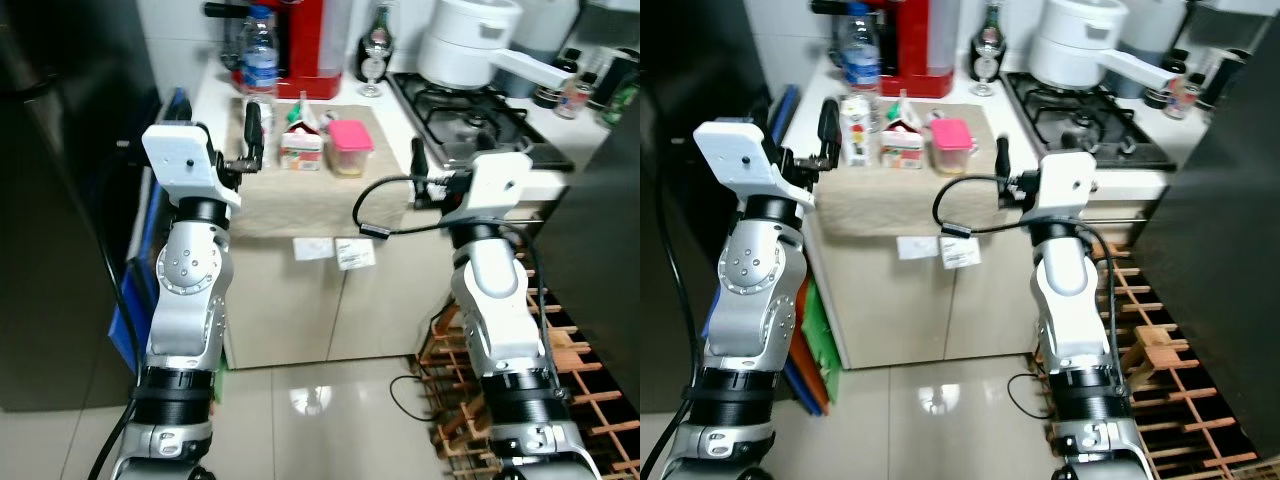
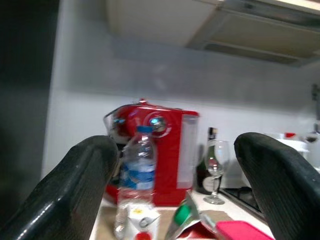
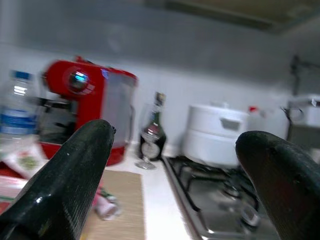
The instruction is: Restocking fridge
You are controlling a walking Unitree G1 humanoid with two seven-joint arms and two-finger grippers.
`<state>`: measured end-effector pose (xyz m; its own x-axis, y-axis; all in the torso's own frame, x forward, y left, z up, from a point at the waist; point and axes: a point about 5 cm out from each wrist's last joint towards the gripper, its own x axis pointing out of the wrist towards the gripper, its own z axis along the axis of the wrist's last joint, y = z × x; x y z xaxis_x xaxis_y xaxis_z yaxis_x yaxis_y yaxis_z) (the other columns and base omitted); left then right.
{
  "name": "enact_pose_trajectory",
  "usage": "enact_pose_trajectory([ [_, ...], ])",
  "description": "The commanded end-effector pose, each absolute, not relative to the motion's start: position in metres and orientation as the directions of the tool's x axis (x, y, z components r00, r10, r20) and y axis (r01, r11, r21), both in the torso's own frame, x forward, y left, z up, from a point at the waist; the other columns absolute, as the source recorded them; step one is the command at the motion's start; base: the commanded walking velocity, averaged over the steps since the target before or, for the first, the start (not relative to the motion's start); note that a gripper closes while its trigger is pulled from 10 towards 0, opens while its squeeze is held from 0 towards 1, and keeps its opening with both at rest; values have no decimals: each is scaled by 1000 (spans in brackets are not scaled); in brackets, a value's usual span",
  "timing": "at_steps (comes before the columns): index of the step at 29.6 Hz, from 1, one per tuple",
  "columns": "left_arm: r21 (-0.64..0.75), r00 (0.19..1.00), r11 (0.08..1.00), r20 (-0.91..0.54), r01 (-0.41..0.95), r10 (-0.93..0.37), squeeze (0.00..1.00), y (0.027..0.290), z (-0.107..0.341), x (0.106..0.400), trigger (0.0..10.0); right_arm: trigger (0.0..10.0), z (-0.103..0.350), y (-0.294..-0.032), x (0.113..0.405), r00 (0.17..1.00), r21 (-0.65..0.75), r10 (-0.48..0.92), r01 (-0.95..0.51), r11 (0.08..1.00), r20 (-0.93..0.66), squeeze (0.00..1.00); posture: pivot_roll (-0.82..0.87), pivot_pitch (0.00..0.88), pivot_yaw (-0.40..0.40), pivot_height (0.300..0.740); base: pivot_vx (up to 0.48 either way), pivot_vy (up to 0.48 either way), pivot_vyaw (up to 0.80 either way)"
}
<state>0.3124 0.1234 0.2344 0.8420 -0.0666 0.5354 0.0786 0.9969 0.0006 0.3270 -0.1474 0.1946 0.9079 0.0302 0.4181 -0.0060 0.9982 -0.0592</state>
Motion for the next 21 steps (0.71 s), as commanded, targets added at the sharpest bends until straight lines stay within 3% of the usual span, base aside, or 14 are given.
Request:
enact_pose_trajectory([
  [1, 2, 835, 998, 547, 62, -52, 0, 127, 238, 312, 10000, 10000, 196, -145, 328, 907, -49, 30, -10, 999, 421, 0, -33, 0, -36, 740, 461, 0, 0],
  [6, -21, 837, 998, 546, 55, -34, 0, 129, 239, 312, 10000, 10000, 196, -142, 327, 907, -53, 46, -26, 998, 419, 0, -33, 0, -37, 740, 453, 0, 0],
  [13, -39, 835, 998, 549, 47, -18, 0, 129, 241, 311, 10000, 10000, 198, -135, 327, 905, -56, 79, -61, 997, 418, 0, -33, 0, -43, 740, 299, 370, 0],
  [15, -31, 830, 999, 558, 19, 2, 0, 130, 242, 311, 10000, 10000, 199, -136, 328, 906, -54, 80, -64, 996, 416, 0, -33, 0, -46, 740, 0, 424, 0],
  [21, -18, 818, 1000, 575, -6, 15, 0, 132, 244, 310, 10000, 10000, 204, -135, 327, 906, -16, 94, -95, 995, 412, 0, -30, 0, -50, 740, 0, 0, 0],
])
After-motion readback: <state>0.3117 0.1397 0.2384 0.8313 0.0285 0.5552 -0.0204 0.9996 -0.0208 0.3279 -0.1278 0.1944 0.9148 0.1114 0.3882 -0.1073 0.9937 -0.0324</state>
